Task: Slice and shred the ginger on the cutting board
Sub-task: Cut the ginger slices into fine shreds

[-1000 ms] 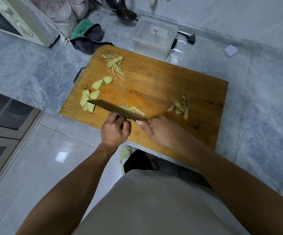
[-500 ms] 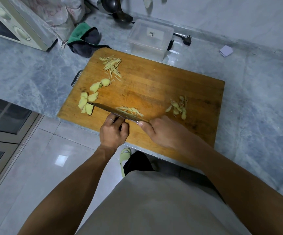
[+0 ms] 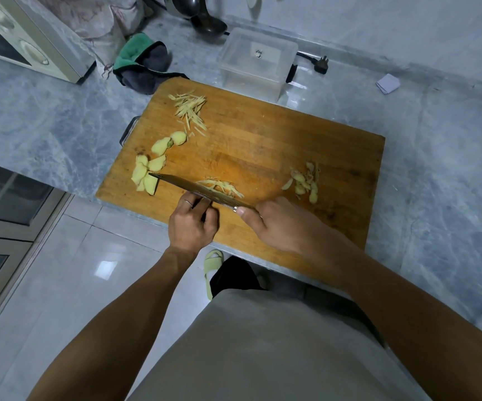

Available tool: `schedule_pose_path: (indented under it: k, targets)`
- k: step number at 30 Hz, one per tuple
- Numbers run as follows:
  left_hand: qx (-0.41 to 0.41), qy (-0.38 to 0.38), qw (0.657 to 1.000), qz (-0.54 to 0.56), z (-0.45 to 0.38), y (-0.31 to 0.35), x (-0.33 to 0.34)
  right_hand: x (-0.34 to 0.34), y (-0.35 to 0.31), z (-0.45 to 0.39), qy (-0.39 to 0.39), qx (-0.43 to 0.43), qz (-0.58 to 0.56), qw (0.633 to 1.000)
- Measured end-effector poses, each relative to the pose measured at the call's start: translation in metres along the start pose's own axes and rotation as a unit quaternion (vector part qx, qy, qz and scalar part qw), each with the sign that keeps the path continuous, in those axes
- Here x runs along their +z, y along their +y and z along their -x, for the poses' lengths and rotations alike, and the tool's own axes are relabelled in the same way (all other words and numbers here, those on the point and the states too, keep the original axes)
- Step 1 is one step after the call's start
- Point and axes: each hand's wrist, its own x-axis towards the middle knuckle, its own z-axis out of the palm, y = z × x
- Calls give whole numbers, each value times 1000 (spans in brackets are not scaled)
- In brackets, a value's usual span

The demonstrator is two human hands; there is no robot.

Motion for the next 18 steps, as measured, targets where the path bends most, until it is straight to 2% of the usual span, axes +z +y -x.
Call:
schedule_pose_path:
  k: [9,13,18]
  targets:
    - [-10,26,999,35,-6,9,-14,-1,-1,-4,-3,-2,8,1000]
    - [5,17,1000,6,-3,5,-7,1,-3,-4,-5,6,6,1000]
    - [-11,8,1000,27,-2,4,-5,10,-5,-8,-5,6,-7,1000]
